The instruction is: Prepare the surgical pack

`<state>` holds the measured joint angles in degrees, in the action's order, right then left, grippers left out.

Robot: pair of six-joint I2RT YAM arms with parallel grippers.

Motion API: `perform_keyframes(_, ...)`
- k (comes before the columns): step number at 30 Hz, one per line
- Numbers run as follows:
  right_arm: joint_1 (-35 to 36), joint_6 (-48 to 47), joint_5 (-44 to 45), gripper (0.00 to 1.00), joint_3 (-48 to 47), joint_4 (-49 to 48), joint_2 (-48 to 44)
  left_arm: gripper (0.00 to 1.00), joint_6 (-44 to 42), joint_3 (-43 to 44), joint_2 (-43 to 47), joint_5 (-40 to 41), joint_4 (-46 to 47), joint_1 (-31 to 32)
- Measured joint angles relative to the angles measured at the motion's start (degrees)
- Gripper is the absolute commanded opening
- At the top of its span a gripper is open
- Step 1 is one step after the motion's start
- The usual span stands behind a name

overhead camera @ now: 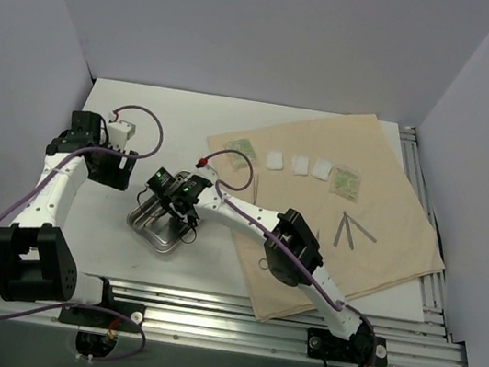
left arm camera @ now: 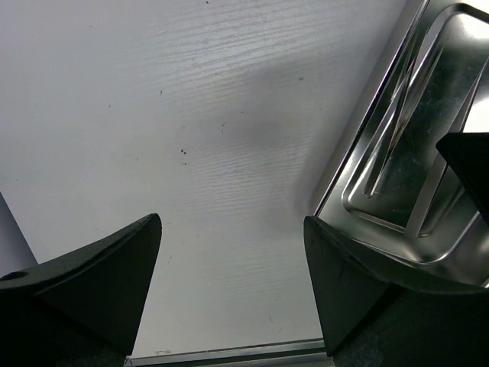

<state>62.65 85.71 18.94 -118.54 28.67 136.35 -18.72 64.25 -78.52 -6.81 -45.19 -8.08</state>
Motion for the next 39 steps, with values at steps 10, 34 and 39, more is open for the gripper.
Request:
perform_keyframes(10,1.46,3.10,2.69,0.00,-0.66,4.22,4.02,0.85,-0.26,-0.83,0.09,-0.50,0.94,-0.02)
perform_keyframes(34,0.70,2.80,5.11,0.24,-0.74,2.71,4.17,0.85,-0.74,-0.92,0.13,-0.52,1.81,-0.02)
perform_keyframes(39,0.57,2.56,5.33,0.26,-0.33,1.09,4.13,0.85,-1.01,-0.92,0.20,-0.50,1.84,-0.02)
